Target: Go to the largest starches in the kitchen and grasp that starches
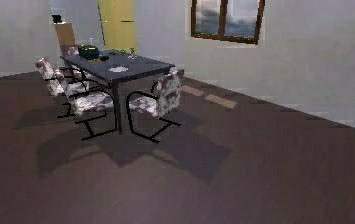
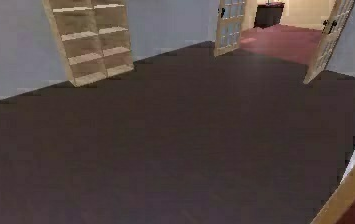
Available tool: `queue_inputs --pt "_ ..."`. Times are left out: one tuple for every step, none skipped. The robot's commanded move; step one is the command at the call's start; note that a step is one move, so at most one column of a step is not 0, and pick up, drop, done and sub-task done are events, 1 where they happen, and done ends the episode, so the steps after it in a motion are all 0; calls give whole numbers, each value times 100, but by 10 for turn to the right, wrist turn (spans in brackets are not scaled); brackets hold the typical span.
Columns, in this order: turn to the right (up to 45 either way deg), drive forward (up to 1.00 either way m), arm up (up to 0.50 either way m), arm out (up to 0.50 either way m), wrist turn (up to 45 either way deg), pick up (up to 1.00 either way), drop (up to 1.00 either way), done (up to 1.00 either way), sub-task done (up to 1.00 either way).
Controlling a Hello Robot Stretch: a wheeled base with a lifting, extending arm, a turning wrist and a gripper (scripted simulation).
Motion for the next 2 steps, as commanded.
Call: queue_inputs --pt "-180 0 0 0 0 0 0 0 0" --pt "0 100 0 0 0 0 0 0 0"
